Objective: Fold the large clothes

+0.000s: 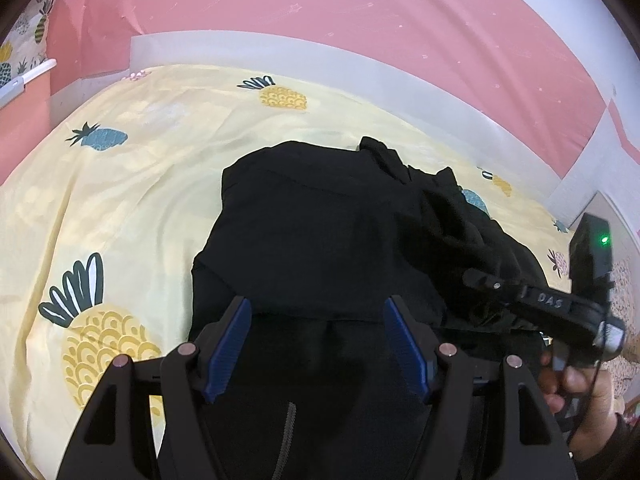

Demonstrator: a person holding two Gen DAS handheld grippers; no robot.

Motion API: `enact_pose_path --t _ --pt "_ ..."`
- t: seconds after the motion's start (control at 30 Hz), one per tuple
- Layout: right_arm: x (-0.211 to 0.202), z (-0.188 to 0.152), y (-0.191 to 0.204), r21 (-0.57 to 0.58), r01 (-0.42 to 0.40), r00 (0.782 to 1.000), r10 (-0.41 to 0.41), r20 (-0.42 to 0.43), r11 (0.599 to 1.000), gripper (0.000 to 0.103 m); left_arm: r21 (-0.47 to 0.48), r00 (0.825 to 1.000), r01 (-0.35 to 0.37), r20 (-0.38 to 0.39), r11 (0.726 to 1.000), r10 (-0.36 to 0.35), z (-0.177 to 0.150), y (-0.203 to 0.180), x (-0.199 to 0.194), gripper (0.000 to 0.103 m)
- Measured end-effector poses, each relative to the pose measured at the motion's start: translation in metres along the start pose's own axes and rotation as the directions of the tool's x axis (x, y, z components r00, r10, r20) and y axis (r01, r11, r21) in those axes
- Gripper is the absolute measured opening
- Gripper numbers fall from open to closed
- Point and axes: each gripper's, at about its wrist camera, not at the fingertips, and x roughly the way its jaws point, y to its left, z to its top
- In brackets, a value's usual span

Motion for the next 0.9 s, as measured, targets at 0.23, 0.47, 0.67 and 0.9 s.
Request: enact_pose_path --t 0.23,0.47,0.67,0.9 --pt "0.009 -0.003 0.002 0.005 -0.082 0.996 0.083 -0.019 0.997 0.058 -0.024 0.999 0.029 -0.028 0.999 -0.030 0.001 0.001 0.011 0.070" --pt "-0.052 -0.009 -0.001 -0.034 -0.120 0.991 0.122 0.056 0.992 0.065 -0.057 0.990 0.121 -0.069 0.991 -0.124 0.015 -0.018 0.026 0.072" --pt "-0.115 -0.029 -0.079 0.101 0.039 0.986 -0.055 0.156 0.994 0.065 -0.080 0.955 0.224 -0.180 0.971 -0.235 0.026 -0.057 0.080 0.075" --pt "-0.161 -0.057 -0.157 0.298 0.139 0.957 -0.205 0.203 0.944 0.043 -0.042 0.945 0.236 -0.221 0.971 -0.240 0.029 -0.088 0.110 0.020"
